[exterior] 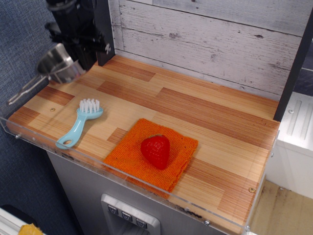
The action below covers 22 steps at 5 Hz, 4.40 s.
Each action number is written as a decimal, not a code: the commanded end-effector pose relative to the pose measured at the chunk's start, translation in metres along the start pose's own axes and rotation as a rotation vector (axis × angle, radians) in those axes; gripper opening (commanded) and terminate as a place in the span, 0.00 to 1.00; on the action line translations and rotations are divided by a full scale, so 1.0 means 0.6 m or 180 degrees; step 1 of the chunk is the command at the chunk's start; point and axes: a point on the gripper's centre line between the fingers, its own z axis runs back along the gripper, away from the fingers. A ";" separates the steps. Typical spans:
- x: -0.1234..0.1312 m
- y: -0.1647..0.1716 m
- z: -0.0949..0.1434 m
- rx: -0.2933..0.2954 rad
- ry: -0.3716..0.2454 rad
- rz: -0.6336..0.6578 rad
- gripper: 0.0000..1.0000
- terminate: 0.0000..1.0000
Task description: Move the pot to the top right of the table
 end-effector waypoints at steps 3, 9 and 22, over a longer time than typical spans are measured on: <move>0.041 -0.282 0.048 -0.0425 0.0164 -0.0869 0.00 0.00; 0.034 -0.413 -0.117 -0.0151 0.0551 -0.2006 0.00 0.00; -0.060 -0.110 0.096 0.0150 0.0315 -0.0355 1.00 1.00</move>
